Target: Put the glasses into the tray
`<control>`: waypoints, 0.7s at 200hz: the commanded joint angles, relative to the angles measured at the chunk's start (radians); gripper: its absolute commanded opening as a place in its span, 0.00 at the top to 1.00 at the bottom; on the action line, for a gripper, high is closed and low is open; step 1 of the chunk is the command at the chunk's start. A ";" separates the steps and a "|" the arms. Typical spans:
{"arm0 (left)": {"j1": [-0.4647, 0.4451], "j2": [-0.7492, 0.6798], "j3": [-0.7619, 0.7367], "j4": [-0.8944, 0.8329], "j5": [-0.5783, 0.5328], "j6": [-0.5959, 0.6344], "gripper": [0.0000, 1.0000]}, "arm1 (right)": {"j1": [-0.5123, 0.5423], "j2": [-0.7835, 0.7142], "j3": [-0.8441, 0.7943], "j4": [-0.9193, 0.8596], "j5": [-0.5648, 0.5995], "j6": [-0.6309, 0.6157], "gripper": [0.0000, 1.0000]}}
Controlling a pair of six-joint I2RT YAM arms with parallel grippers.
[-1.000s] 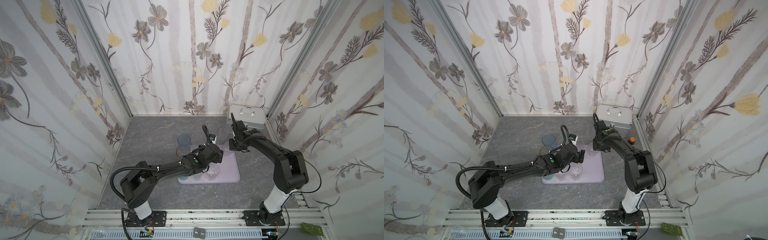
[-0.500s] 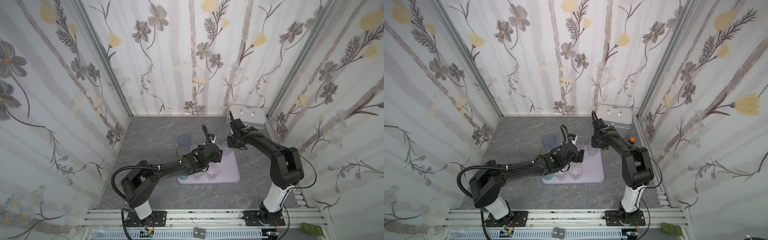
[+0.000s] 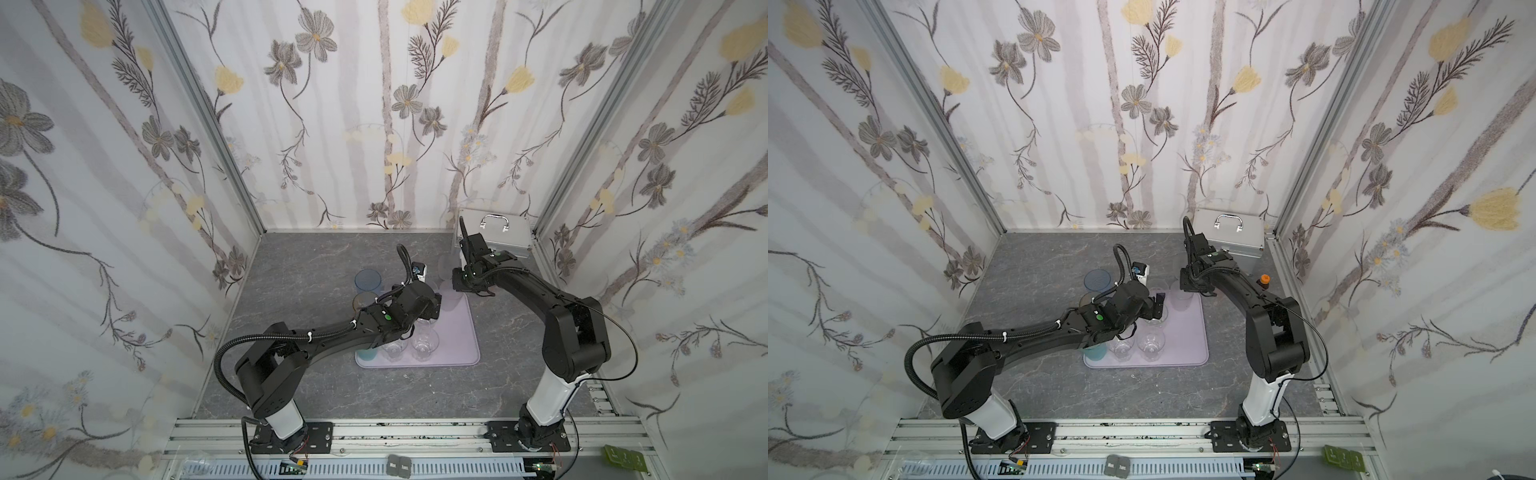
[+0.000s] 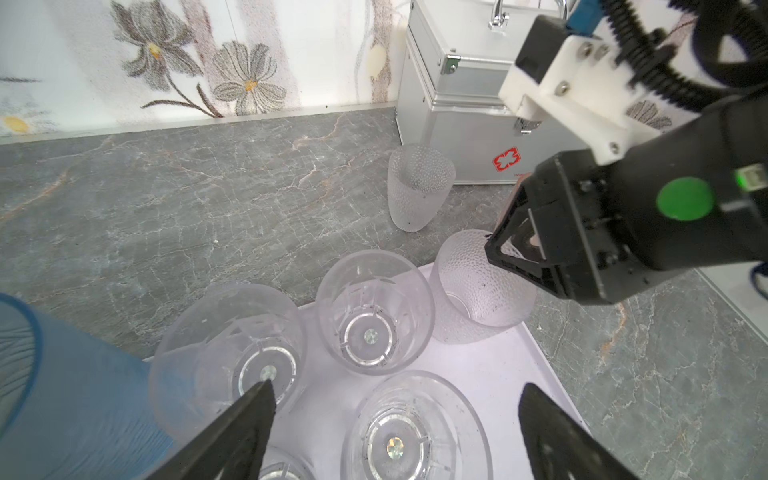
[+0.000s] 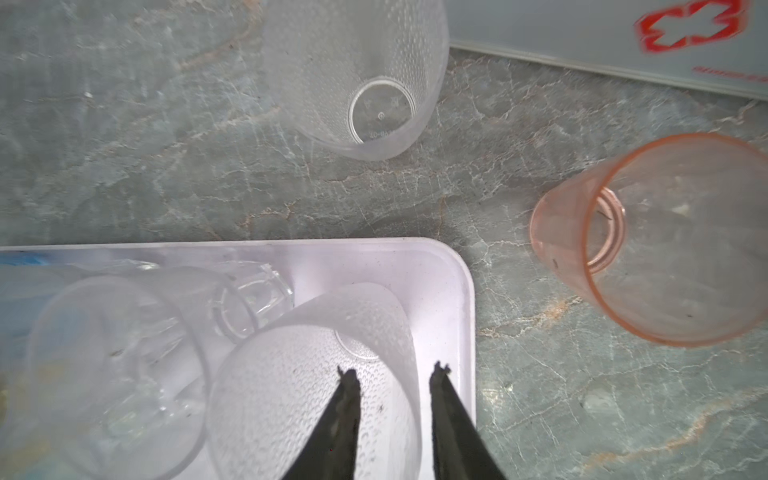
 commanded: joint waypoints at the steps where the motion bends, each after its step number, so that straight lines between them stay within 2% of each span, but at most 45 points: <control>1: 0.013 -0.026 0.009 0.019 -0.031 0.025 0.06 | -0.007 -0.056 0.002 0.021 0.007 0.008 0.64; 33: 0.037 -0.076 0.003 0.019 -0.049 0.070 0.05 | -0.011 -0.100 -0.026 0.048 0.003 0.019 0.61; 68: 0.105 -0.187 -0.054 0.018 -0.053 0.097 0.05 | -0.011 -0.037 -0.031 0.057 0.015 0.017 0.58; 116: 0.308 -0.381 -0.189 0.016 0.020 0.070 0.04 | -0.008 0.045 -0.033 0.071 0.033 0.004 0.56; 140: 0.395 -0.458 -0.257 0.016 0.043 0.068 0.04 | -0.010 0.081 -0.026 0.063 0.096 -0.004 0.57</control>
